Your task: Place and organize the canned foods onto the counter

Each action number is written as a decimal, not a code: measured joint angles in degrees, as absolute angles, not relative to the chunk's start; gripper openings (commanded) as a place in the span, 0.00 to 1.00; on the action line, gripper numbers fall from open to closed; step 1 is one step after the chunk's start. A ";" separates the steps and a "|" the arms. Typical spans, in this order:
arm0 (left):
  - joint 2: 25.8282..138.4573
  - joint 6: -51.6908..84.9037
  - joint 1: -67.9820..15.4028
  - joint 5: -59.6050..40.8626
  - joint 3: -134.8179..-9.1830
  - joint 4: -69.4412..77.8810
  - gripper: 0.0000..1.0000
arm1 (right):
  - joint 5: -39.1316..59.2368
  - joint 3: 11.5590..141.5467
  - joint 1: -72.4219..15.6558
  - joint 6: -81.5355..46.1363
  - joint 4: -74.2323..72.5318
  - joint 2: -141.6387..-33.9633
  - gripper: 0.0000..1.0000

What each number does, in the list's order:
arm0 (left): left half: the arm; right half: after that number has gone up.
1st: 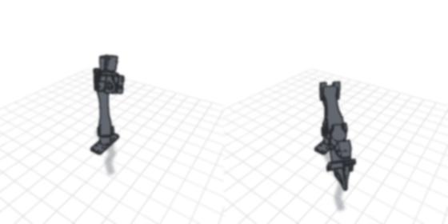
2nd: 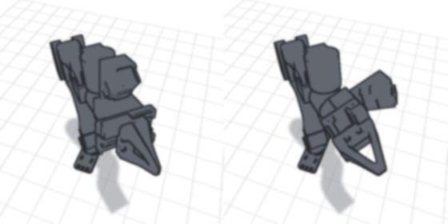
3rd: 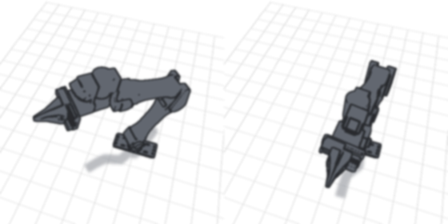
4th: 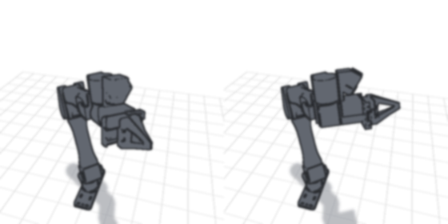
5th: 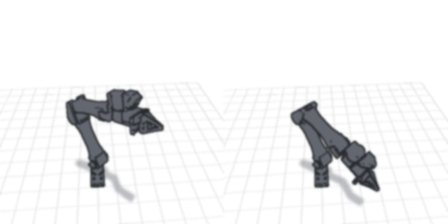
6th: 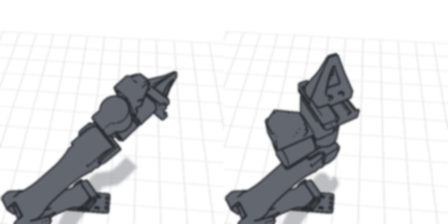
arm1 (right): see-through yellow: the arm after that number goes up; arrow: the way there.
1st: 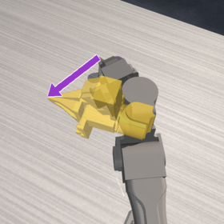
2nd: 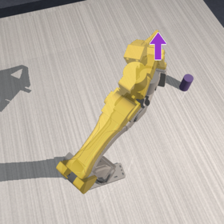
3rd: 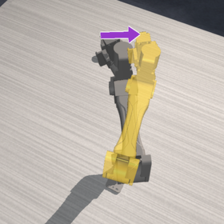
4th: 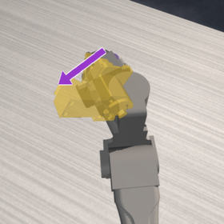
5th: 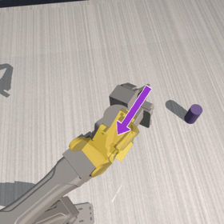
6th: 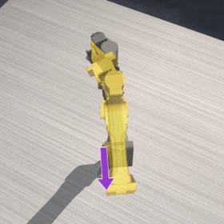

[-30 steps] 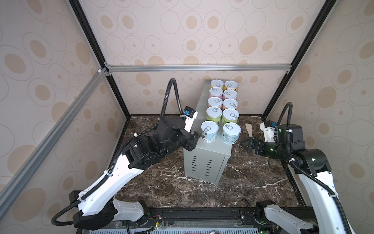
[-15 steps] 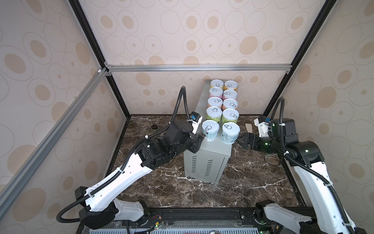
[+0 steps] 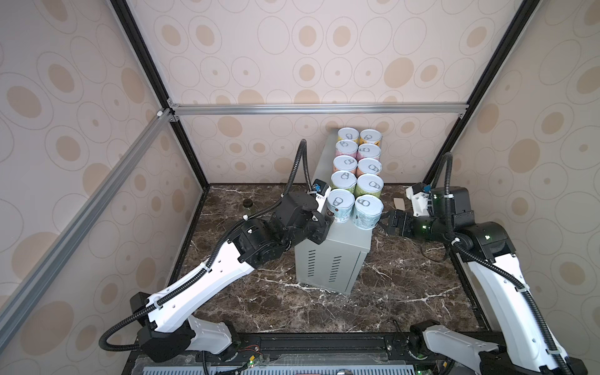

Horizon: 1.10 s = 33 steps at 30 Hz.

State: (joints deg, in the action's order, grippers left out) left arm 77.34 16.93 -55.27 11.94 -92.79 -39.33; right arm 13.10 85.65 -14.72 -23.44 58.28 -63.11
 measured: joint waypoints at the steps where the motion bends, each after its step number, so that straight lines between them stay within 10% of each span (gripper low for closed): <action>1: 77.14 17.04 -55.27 12.01 -92.75 -39.31 0.58 | 12.49 85.97 -14.72 -23.18 58.54 -63.05 0.96; 14: 62.11 19.27 -51.29 17.91 -77.78 -37.36 0.99 | -0.36 73.43 -14.74 -19.97 56.34 -50.00 0.99; 33: 51.42 24.38 -21.82 27.77 -41.87 -19.14 0.99 | -18.35 27.68 -14.79 -16.29 21.87 -33.91 0.99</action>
